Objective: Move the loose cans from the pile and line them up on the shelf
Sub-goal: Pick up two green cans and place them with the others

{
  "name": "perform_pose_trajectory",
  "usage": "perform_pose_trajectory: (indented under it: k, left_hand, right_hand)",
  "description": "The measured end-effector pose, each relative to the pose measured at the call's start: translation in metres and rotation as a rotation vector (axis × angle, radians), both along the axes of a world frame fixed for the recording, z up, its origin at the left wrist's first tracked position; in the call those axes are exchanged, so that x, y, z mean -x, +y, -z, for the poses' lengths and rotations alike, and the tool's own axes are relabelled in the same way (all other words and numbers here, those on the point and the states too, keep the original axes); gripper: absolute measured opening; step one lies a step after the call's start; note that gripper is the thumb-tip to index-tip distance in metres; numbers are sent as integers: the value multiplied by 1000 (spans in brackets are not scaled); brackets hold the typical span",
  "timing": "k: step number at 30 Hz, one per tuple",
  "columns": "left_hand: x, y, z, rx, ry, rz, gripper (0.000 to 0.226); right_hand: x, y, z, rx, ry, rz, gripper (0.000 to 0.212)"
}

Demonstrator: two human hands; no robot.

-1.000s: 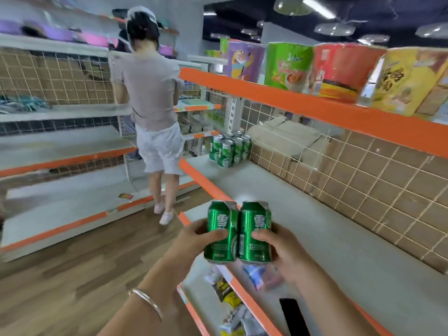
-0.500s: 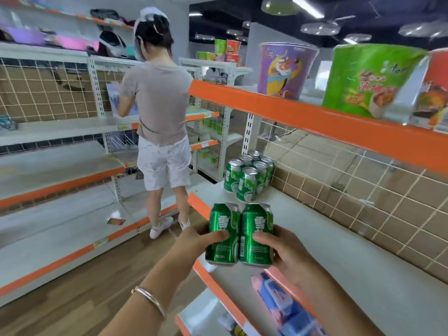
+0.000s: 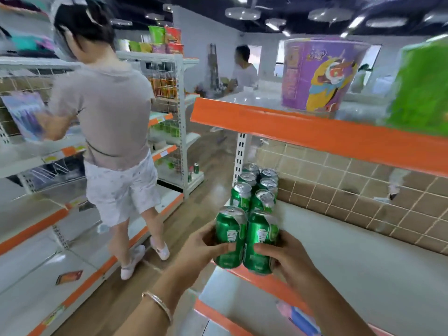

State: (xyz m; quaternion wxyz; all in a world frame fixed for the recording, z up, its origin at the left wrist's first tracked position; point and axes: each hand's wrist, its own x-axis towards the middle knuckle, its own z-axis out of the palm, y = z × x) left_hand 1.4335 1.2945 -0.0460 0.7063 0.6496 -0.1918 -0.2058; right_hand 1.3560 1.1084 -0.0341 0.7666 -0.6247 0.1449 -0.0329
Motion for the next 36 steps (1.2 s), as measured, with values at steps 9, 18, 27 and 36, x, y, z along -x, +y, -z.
perform_pose_trajectory:
  k: [9, 18, 27, 36]
  left_hand:
    - [-38, -15, 23, 71, -23, 133, 54]
    - [-74, -25, 55, 71, -159, 224, 50]
    - [-96, -22, 70, 126, -171, 333, 54]
    - [-112, -28, 68, -183, -297, 405, 92]
  right_hand:
    - [-16, -3, 18, 108, -22, 199, 63]
    - [-26, 8, 52, 248, -192, 276, 47]
    - [-45, 7, 81, 279, -263, 325, 60]
    - [-54, -2, 87, 418, -278, 334, 60]
